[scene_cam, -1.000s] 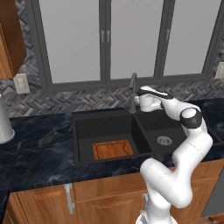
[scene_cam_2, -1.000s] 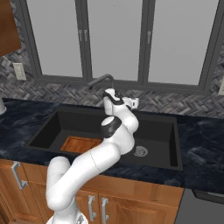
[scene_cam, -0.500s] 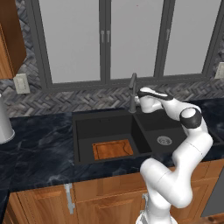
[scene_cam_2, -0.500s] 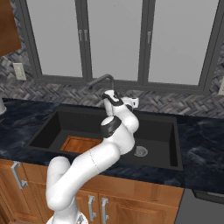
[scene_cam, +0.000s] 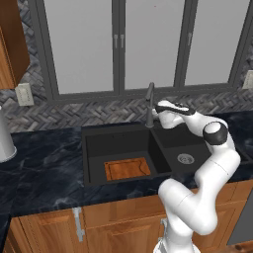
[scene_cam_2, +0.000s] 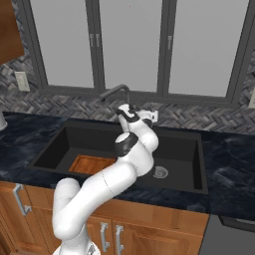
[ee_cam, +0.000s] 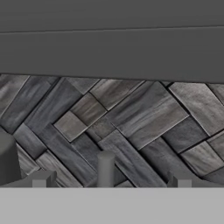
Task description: Turn on the sink faucet with hot water and rinse the cutting board for ten seconds, then turn off the faucet. Push the cutting board to reach the water if necessary.
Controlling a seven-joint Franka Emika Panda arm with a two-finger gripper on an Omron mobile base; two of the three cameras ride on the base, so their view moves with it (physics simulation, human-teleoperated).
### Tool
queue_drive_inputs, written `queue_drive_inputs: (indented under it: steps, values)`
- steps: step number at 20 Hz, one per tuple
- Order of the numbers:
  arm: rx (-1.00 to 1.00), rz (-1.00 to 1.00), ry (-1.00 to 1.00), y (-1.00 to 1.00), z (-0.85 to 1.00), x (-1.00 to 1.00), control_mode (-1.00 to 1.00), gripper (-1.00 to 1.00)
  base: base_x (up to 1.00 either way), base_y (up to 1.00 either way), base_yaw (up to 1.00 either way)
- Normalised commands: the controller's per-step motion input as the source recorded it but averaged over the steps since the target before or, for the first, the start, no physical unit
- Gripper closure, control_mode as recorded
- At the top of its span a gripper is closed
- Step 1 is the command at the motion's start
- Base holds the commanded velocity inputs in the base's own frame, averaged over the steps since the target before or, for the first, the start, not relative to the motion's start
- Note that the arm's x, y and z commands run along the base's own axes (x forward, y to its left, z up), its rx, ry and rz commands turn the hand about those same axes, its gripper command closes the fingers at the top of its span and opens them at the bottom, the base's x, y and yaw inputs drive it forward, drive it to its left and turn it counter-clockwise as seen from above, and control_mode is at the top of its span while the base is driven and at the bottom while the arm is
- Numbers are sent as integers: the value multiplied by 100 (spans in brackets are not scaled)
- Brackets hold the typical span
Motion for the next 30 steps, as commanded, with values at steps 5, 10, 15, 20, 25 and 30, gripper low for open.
queue_drive_inputs:
  steps: [5,10,15,20,25,30]
  values:
    - [0,0,0,0,0,4,-100,-100,0,0,0]
    - [0,0,0,0,0,7,-100,-100,0,0,0]
    - [0,0,0,0,0,5,-100,-100,0,0,0]
    - [0,0,0,0,0,0,-100,-100,0,0,0]
    - [0,0,0,0,0,0,-100,-100,0,0,0]
    - [0,0,0,-7,0,9,-100,100,0,0,0]
